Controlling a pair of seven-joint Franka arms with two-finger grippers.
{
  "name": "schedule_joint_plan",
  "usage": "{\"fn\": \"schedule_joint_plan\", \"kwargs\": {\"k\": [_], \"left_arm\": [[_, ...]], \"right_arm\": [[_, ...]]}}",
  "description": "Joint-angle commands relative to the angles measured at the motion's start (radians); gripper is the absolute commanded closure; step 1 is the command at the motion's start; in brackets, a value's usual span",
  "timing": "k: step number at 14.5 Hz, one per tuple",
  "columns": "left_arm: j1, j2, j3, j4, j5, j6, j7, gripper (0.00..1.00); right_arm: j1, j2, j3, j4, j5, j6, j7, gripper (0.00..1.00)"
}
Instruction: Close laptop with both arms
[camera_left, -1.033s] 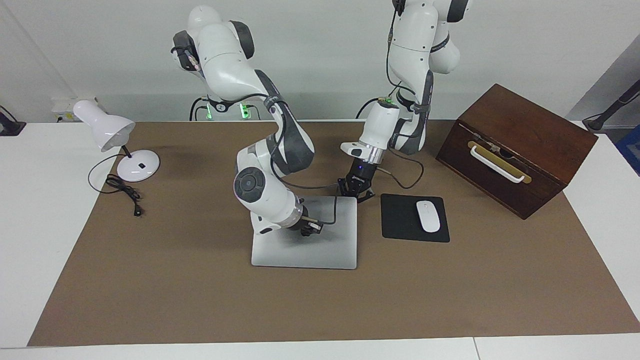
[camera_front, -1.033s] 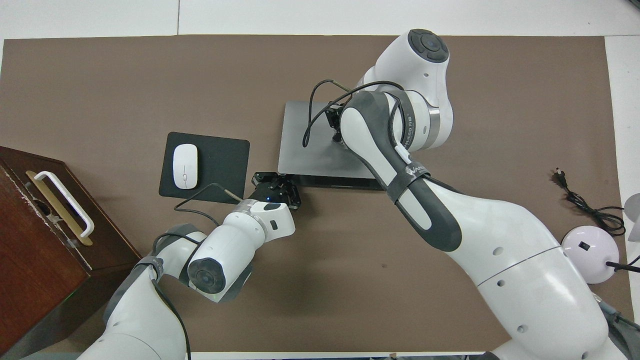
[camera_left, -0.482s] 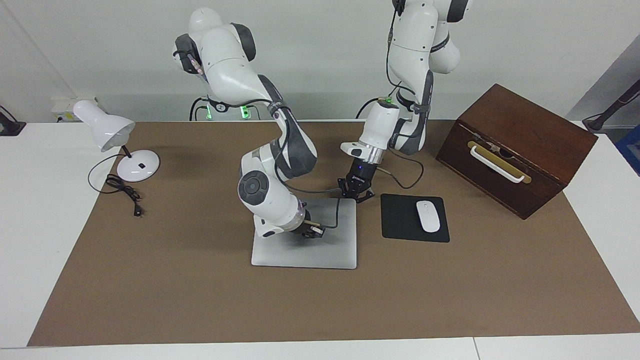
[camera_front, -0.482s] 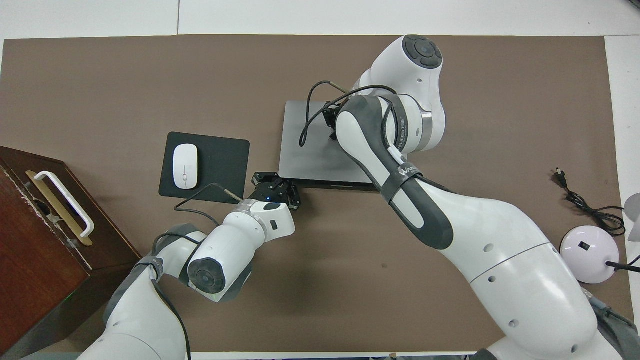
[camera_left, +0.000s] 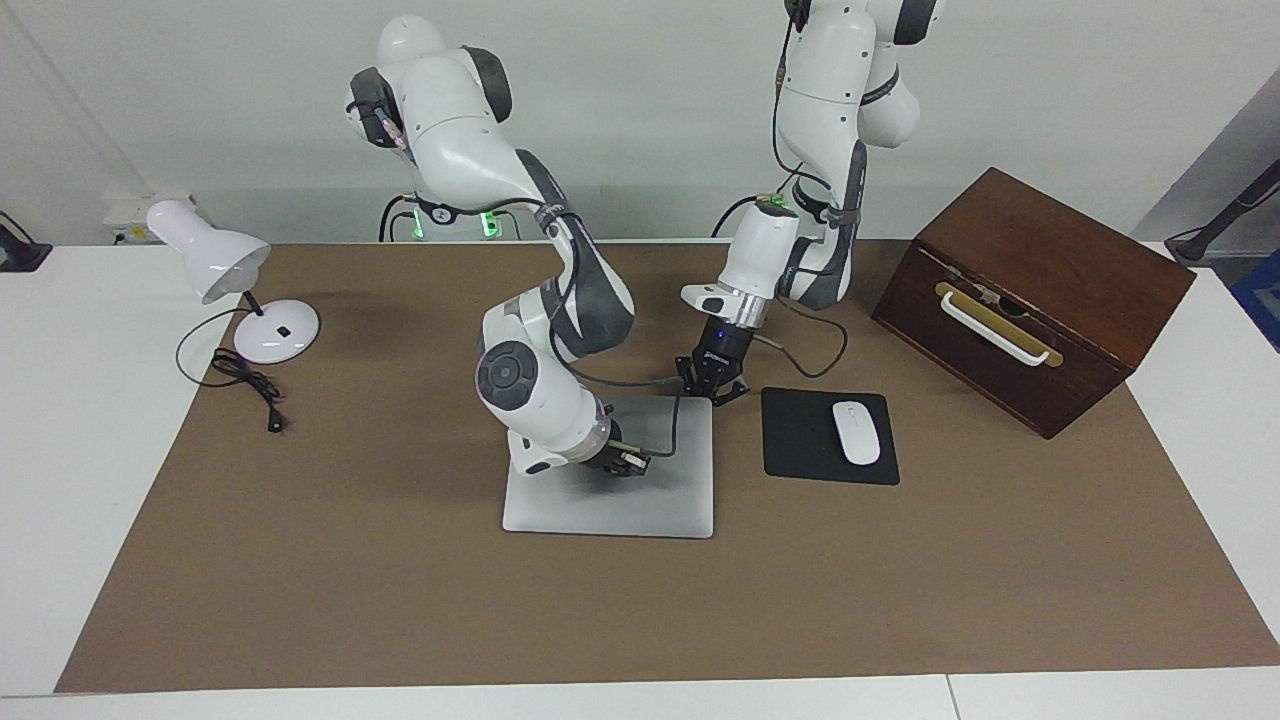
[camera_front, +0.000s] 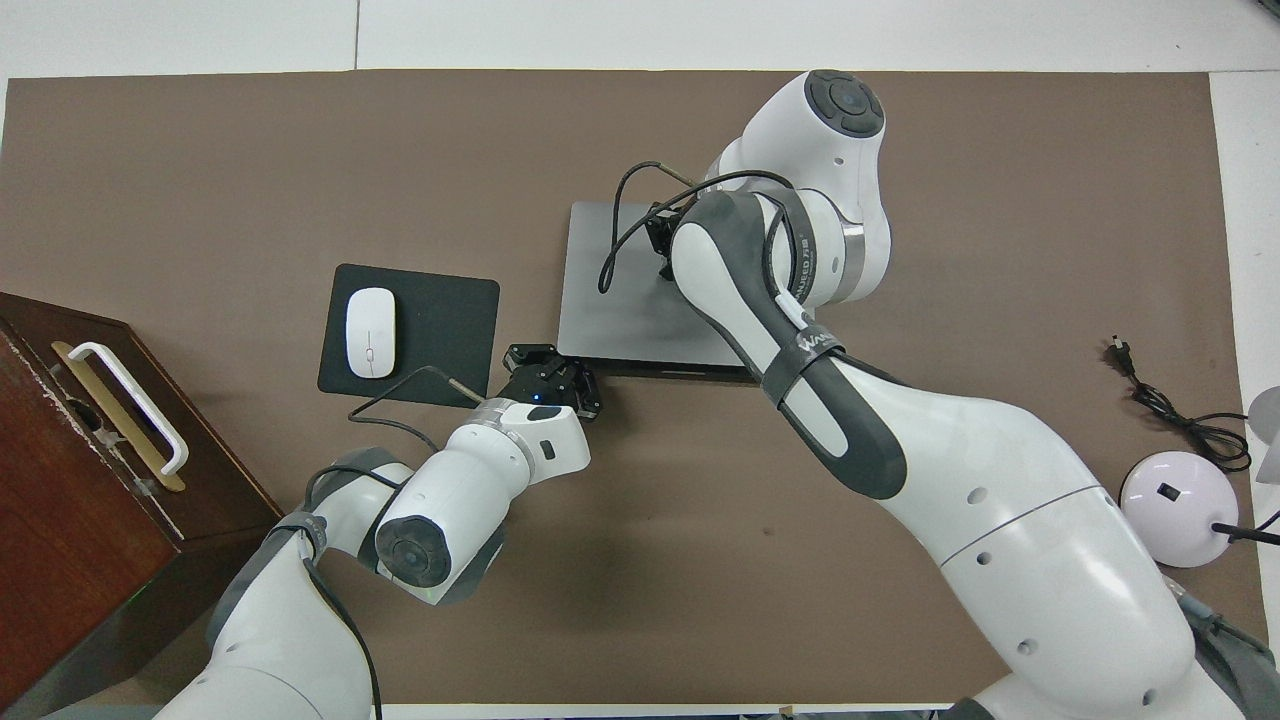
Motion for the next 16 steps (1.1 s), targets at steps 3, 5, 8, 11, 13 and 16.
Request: {"fn": "schedule_joint_plan", "kwargs": {"k": [3, 5, 8, 11, 13, 16], "left_arm": [[0.040, 0.085, 0.005, 0.025, 0.022, 0.001, 0.013, 1.00], [0.038, 0.083, 0.005, 0.022, 0.022, 0.001, 0.007, 1.00], [0.040, 0.082, 0.005, 0.020, 0.022, 0.000, 0.000, 1.00], [0.038, 0.071, 0.005, 0.017, 0.022, 0.000, -0.009, 1.00], [0.043, 0.063, 0.005, 0.011, 0.022, -0.002, -0.019, 1.00], [0.049, 0.031, 0.005, -0.007, 0.022, -0.006, -0.024, 1.00]], "right_arm": [[-0.006, -0.033, -0.003, 0.004, 0.021, -0.074, -0.006, 1.00], [-0.017, -0.061, -0.014, 0.024, 0.007, -0.167, -0.009, 1.00], [-0.024, -0.094, -0.082, 0.096, 0.001, -0.292, -0.035, 1.00], [-0.024, -0.131, -0.147, 0.121, -0.031, -0.367, -0.129, 1.00], [-0.026, -0.160, -0.146, 0.121, -0.102, -0.379, -0.175, 1.00], [-0.037, -0.200, -0.147, 0.123, -0.209, -0.398, -0.293, 0.91]]}}
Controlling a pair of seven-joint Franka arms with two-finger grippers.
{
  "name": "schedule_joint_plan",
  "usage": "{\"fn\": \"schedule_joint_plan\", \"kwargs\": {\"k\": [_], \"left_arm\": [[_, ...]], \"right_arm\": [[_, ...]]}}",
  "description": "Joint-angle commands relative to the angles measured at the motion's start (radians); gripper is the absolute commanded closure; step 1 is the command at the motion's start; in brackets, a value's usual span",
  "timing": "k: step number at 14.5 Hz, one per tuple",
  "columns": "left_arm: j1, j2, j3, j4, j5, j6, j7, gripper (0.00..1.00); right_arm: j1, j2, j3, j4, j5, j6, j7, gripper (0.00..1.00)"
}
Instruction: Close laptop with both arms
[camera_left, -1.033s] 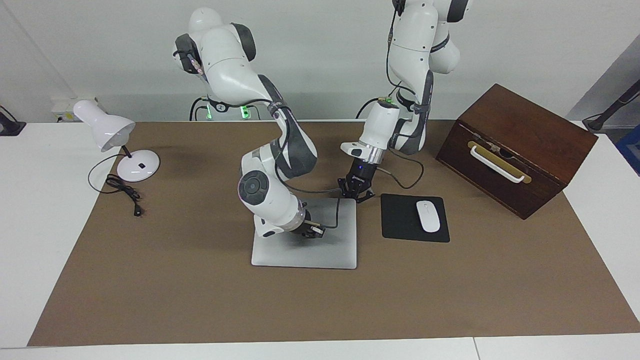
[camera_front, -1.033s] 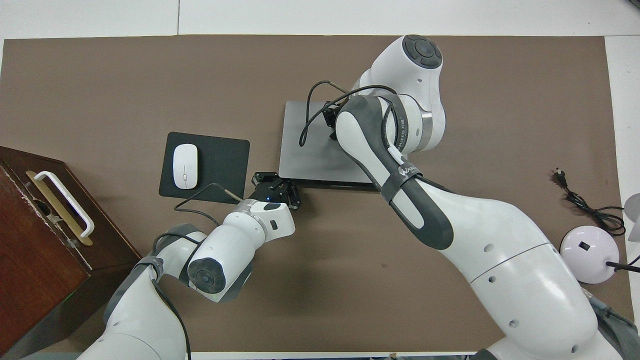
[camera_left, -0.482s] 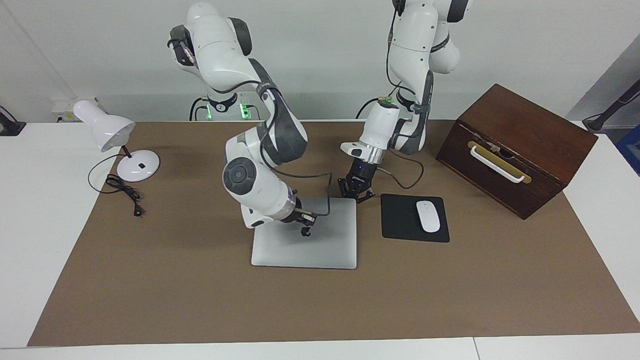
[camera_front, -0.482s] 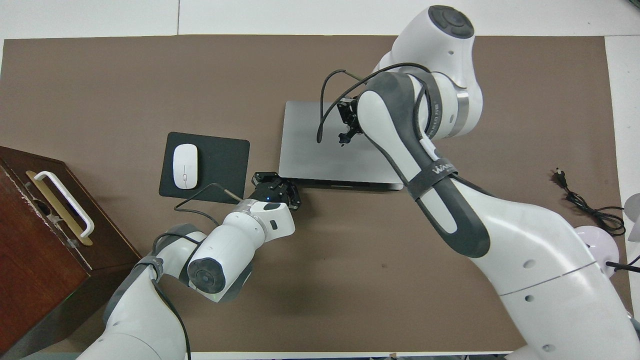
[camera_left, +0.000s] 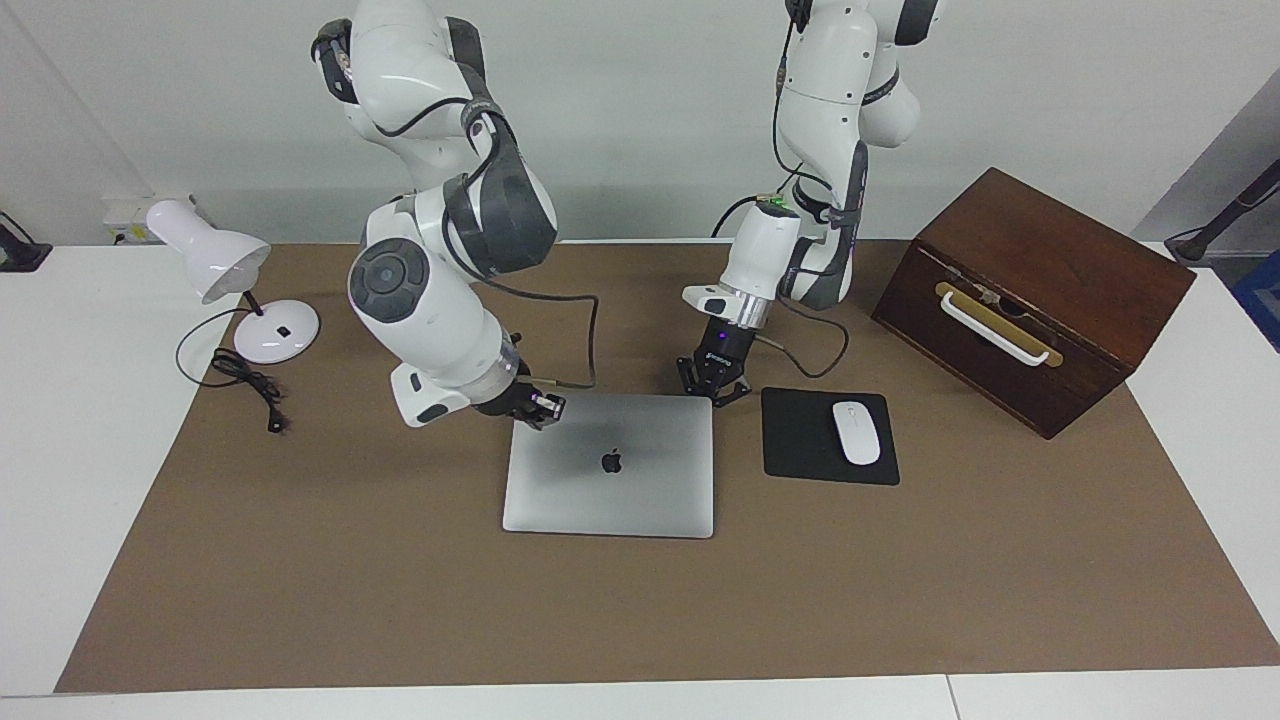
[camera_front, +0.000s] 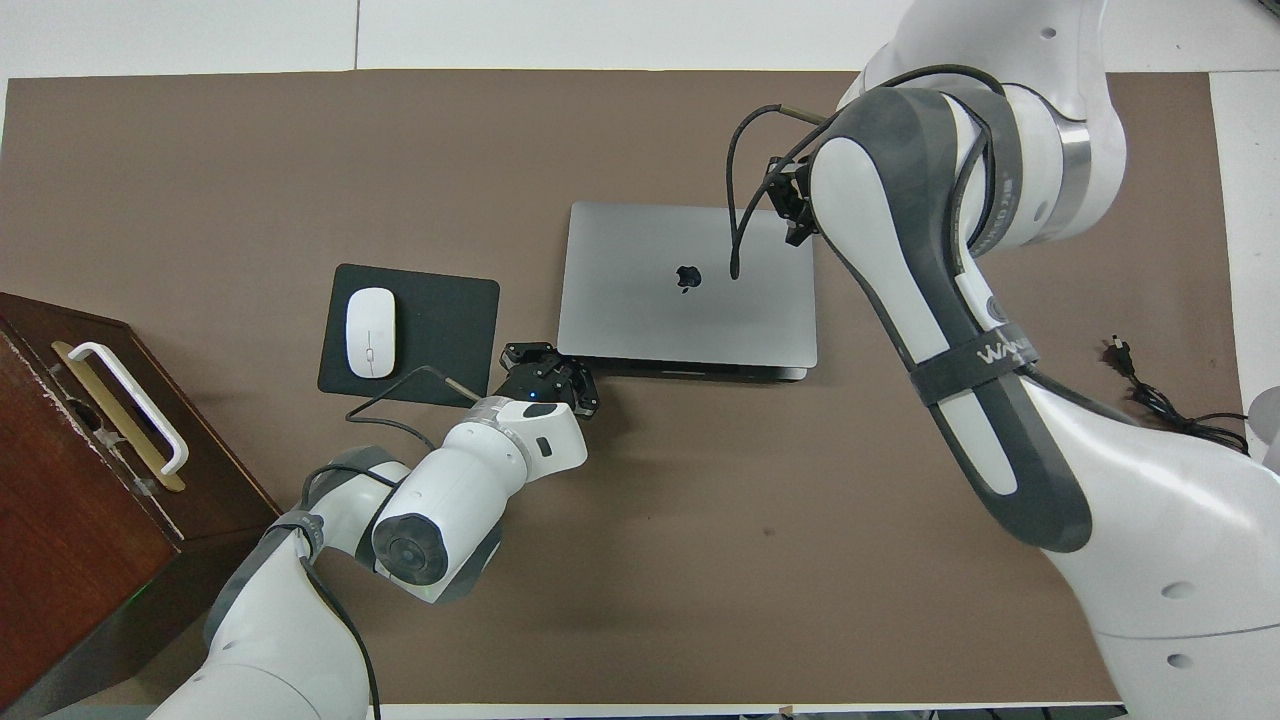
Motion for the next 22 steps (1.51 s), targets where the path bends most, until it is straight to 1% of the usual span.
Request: {"fn": "schedule_joint_plan", "kwargs": {"k": [1, 2, 3, 4, 5, 7, 11, 13, 15, 16, 17, 18, 20, 21, 22], "left_arm": [[0.038, 0.020, 0.009, -0.013, 0.022, -0.009, -0.012, 1.00], [0.038, 0.011, 0.009, -0.020, 0.022, -0.013, -0.013, 1.00], [0.038, 0.003, 0.009, -0.023, 0.022, -0.015, -0.017, 1.00], [0.038, -0.009, 0.007, -0.032, 0.022, -0.016, -0.020, 1.00], [0.038, -0.027, 0.007, -0.041, 0.022, -0.027, -0.021, 1.00], [0.038, -0.079, 0.007, -0.052, 0.022, -0.094, -0.021, 1.00], [0.039, -0.220, 0.007, -0.050, 0.020, -0.330, -0.021, 1.00], [0.041, -0.271, 0.007, -0.046, 0.020, -0.413, -0.021, 1.00], [0.059, -0.323, 0.007, -0.044, 0.020, -0.501, -0.021, 1.00], [0.061, -0.357, 0.009, -0.041, 0.020, -0.559, -0.021, 1.00], [0.067, -0.389, 0.009, -0.034, 0.020, -0.625, -0.020, 1.00], [0.075, -0.415, 0.010, -0.024, 0.020, -0.683, -0.018, 1.00], [0.096, -0.452, 0.012, 0.017, 0.020, -0.822, -0.015, 1.00], [0.110, -0.470, 0.016, 0.041, 0.020, -0.890, -0.010, 1.00], [0.124, -0.487, 0.022, 0.064, 0.020, -0.954, -0.006, 1.00]], "right_arm": [[-0.023, -0.041, 0.003, 0.003, -0.090, -0.023, -0.132, 0.82], [-0.037, -0.056, 0.003, 0.003, -0.112, -0.029, -0.184, 0.68], [-0.049, -0.075, 0.003, 0.003, -0.130, -0.031, -0.236, 0.57], [-0.063, -0.093, 0.003, 0.003, -0.152, -0.035, -0.290, 0.42], [-0.072, -0.116, 0.000, 0.003, -0.170, -0.034, -0.342, 0.22], [-0.100, -0.160, 0.000, 0.001, -0.205, -0.029, -0.443, 0.00], [-0.176, -0.236, 0.003, -0.009, -0.242, -0.022, -0.641, 0.00], [-0.198, -0.277, 0.004, -0.034, -0.280, -0.011, -0.689, 0.00], [-0.230, -0.354, 0.026, -0.119, -0.294, 0.027, -0.701, 0.00], [-0.256, -0.381, 0.051, -0.170, -0.296, 0.047, -0.705, 0.00], [-0.303, -0.406, 0.093, -0.214, -0.297, 0.078, -0.708, 0.00], [-0.363, -0.430, 0.158, -0.268, -0.304, 0.105, -0.706, 0.00], [-0.512, -0.476, 0.335, -0.350, -0.342, 0.144, -0.685, 0.00], [-0.570, -0.498, 0.401, -0.385, -0.348, 0.156, -0.650, 0.00], [-0.578, -0.516, 0.415, -0.417, -0.348, 0.156, -0.604, 0.00]]}}
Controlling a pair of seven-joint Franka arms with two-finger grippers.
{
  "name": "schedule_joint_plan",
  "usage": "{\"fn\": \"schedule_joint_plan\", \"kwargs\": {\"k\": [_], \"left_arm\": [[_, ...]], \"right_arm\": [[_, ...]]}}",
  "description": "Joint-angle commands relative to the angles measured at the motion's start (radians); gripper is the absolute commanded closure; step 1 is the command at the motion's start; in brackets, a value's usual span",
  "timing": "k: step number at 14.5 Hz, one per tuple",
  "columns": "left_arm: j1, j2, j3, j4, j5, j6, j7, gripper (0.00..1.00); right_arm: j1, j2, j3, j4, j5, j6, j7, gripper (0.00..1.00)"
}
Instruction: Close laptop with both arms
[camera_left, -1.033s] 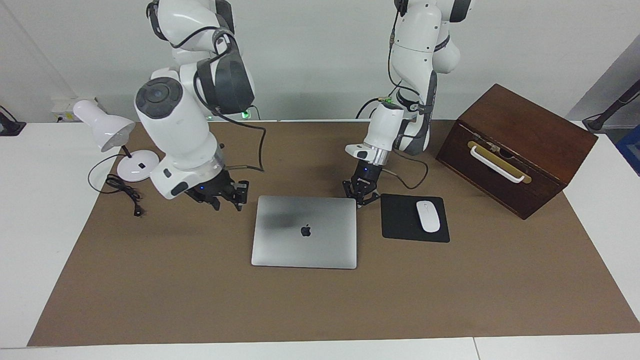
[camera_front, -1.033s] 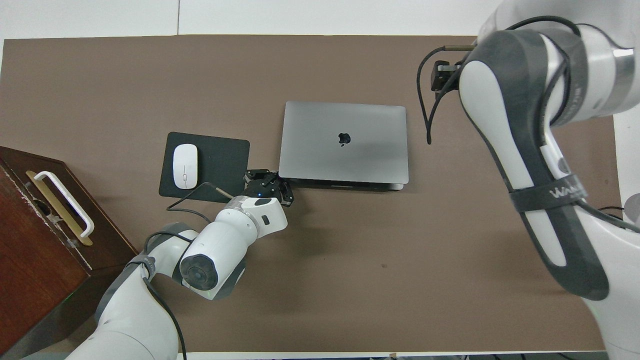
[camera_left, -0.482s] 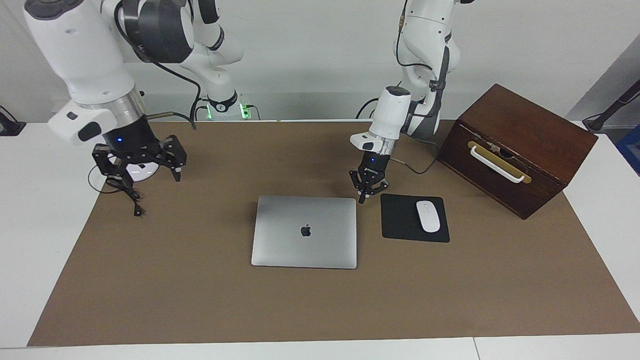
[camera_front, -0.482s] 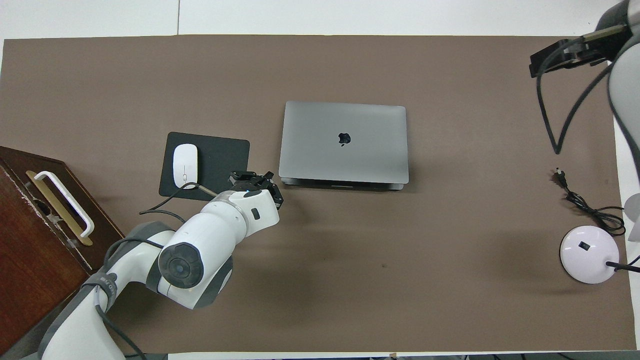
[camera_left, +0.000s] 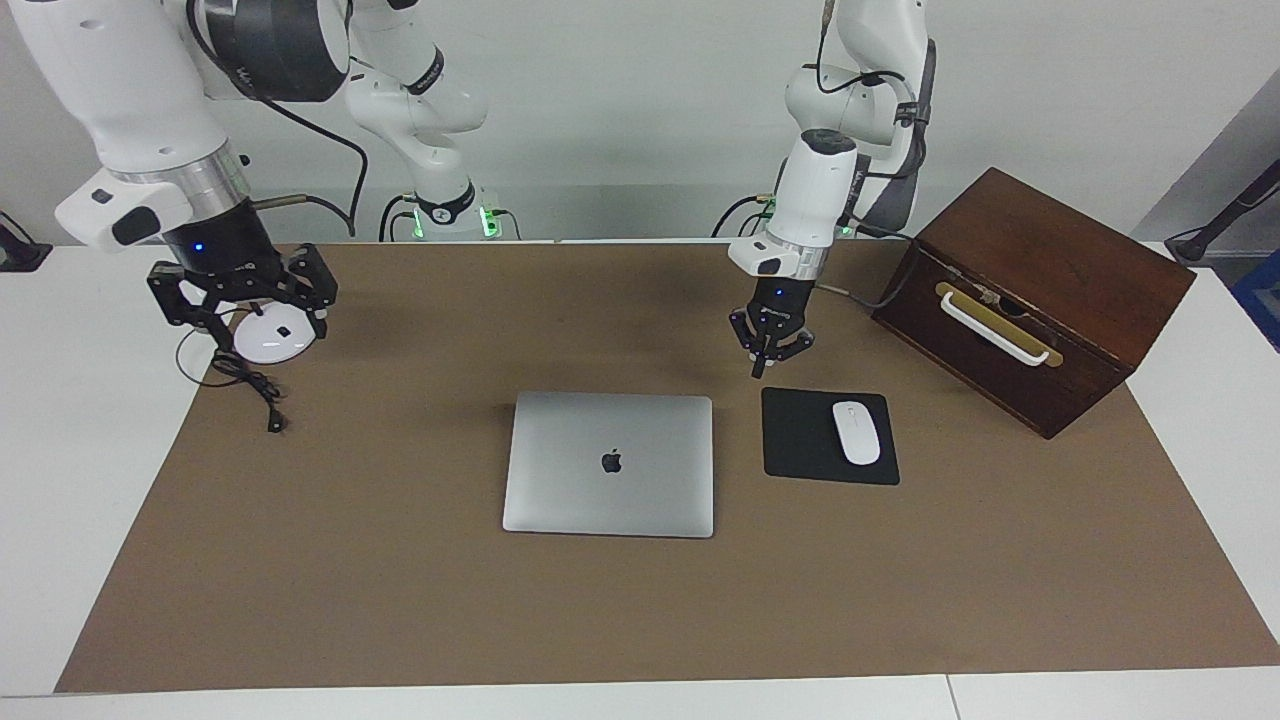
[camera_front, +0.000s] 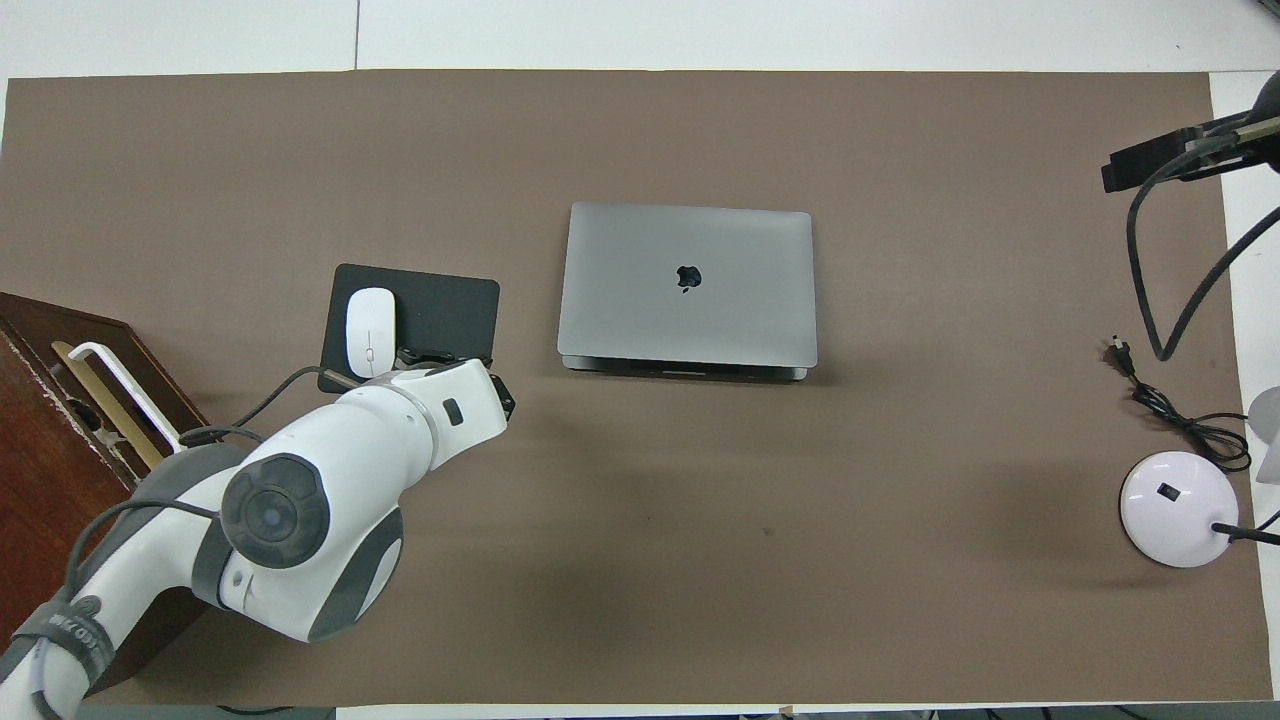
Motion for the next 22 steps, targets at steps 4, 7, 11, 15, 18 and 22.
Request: {"fn": "schedule_joint_plan", "kwargs": {"k": [4, 7, 11, 15, 18, 22], "left_arm": [[0.137, -0.068, 0.009, 0.184, 0.014, -0.406, 0.068, 1.00], [0.196, -0.067, 0.010, 0.278, 0.012, -0.552, 0.078, 1.00], [0.282, -0.064, 0.010, 0.377, 0.012, -0.682, 0.078, 0.86], [0.354, -0.068, 0.015, 0.425, 0.012, -0.753, 0.078, 0.00], [0.395, -0.065, 0.018, 0.491, 0.012, -0.839, 0.081, 0.00], [0.417, -0.055, 0.036, 0.578, 0.012, -0.960, 0.093, 0.00]], "right_arm": [[-0.074, -0.116, 0.083, -0.195, -0.022, 0.027, 0.120, 0.00], [-0.077, -0.139, 0.079, -0.234, -0.022, 0.010, 0.114, 0.00], [-0.036, -0.167, 0.027, -0.257, -0.019, 0.001, 0.123, 0.00], [0.035, -0.170, -0.052, -0.260, -0.019, -0.005, 0.127, 0.00], [0.058, -0.175, -0.075, -0.258, -0.019, -0.010, 0.136, 0.00], [0.034, -0.163, -0.075, -0.246, -0.007, -0.022, 0.124, 0.00]]}}
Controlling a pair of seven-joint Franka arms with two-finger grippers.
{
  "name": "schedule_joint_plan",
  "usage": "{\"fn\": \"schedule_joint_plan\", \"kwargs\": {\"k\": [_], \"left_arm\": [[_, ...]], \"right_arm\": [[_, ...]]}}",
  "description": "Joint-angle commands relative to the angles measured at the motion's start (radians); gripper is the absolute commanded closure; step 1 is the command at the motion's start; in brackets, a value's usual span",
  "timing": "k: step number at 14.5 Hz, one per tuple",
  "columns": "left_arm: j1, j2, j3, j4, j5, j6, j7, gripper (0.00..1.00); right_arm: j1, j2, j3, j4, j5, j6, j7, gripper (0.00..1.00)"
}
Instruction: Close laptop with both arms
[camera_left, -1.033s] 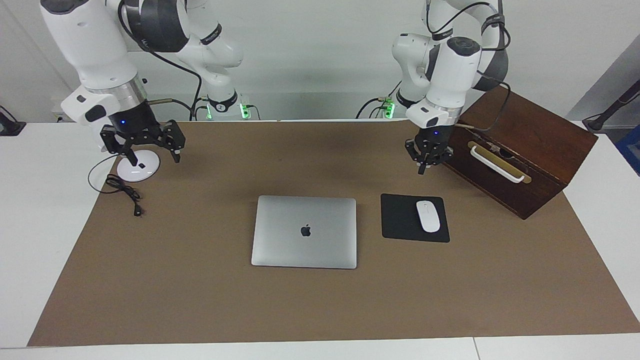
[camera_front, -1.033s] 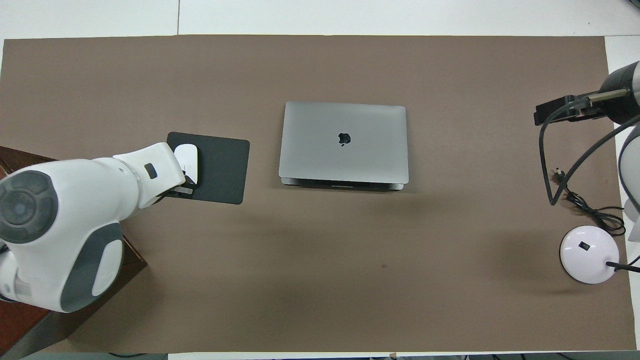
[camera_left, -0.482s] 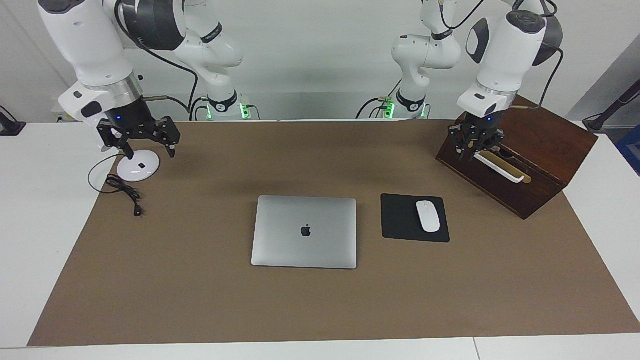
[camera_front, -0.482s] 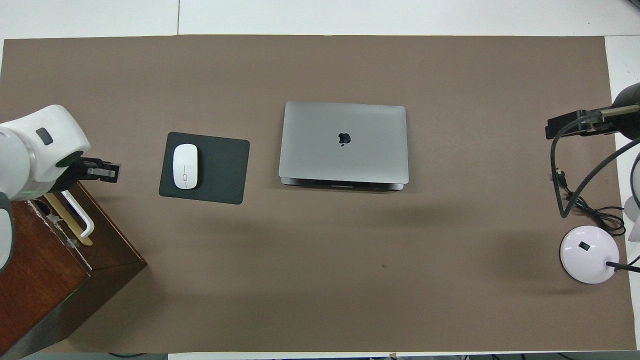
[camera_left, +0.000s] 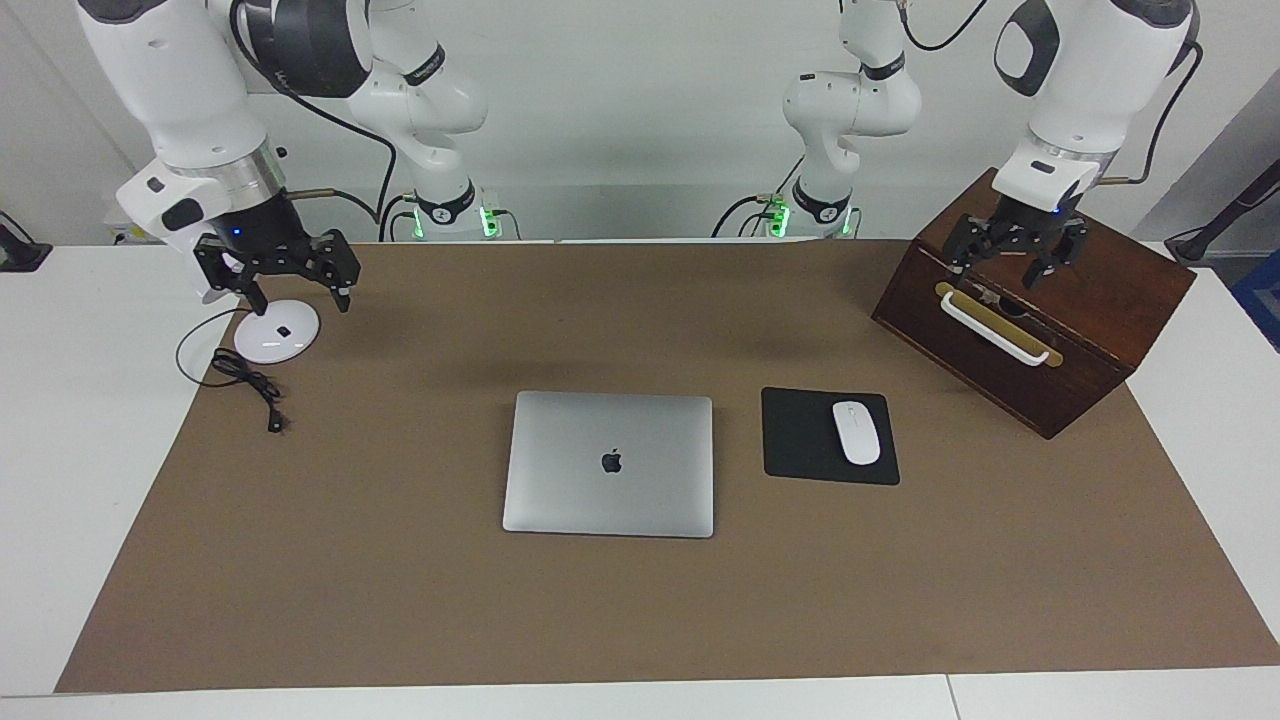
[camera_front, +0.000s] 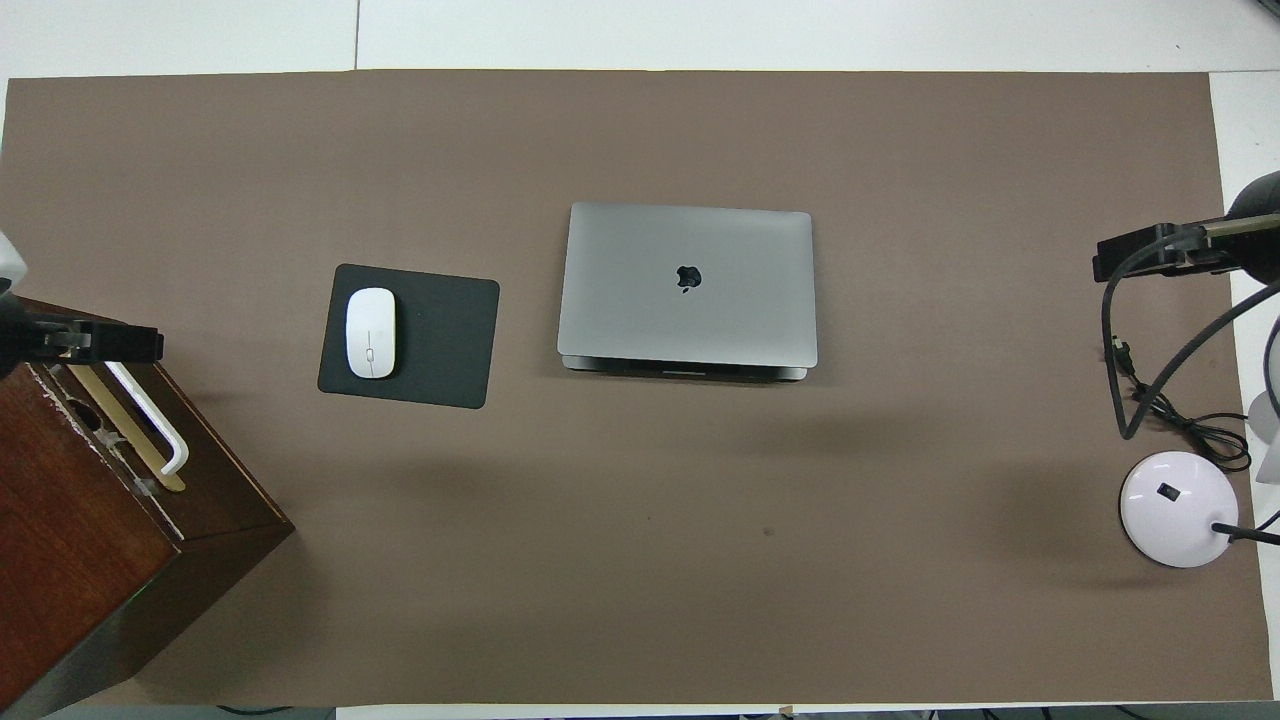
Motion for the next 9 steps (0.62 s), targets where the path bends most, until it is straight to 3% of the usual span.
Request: {"fn": "schedule_joint_plan", "kwargs": {"k": [1, 4, 9], "left_arm": [[0.024, 0.016, 0.005, 0.078, 0.012, -0.098, 0.043, 0.00], [0.036, 0.019, 0.003, 0.106, 0.012, -0.155, 0.049, 0.00], [0.113, 0.109, -0.040, 0.270, -0.046, -0.307, 0.052, 0.00]], "right_arm": [[-0.017, -0.002, -0.002, -0.008, -0.004, -0.011, 0.002, 0.00], [-0.017, -0.004, 0.000, -0.007, -0.005, -0.008, -0.006, 0.00], [-0.004, -0.004, -0.002, -0.007, -0.002, 0.003, -0.038, 0.00]]}}
